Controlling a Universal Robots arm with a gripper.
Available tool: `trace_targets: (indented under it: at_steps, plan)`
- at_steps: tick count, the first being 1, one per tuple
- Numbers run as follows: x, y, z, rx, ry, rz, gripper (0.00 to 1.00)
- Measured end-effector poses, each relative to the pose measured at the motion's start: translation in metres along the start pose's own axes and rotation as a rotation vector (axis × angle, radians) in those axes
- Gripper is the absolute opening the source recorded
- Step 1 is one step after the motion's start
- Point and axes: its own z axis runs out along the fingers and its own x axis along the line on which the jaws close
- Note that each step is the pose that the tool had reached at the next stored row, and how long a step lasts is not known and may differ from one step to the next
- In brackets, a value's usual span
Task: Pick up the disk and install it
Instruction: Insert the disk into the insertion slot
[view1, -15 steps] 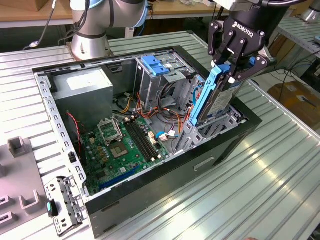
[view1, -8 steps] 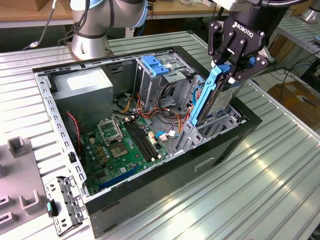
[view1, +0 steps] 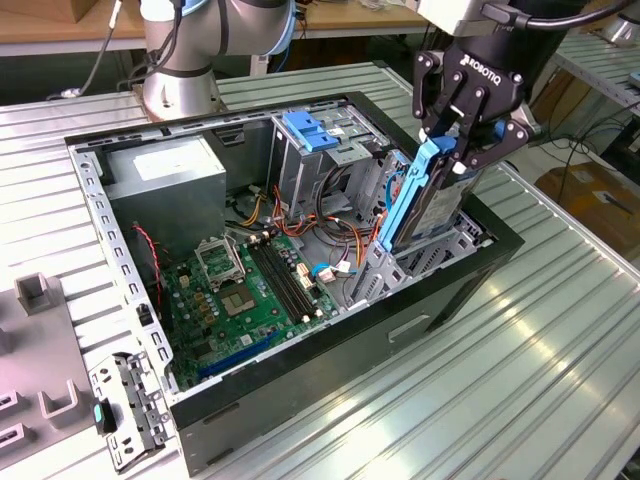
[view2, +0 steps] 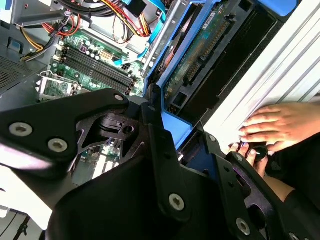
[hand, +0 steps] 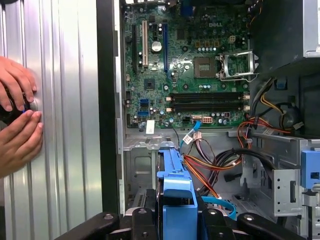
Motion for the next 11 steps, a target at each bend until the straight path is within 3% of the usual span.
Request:
trace_targets:
  at_steps: [11]
  plan:
    - [-0.0004, 0.0004, 0.0191, 0.0000, 0.0001, 0.000, 0.37]
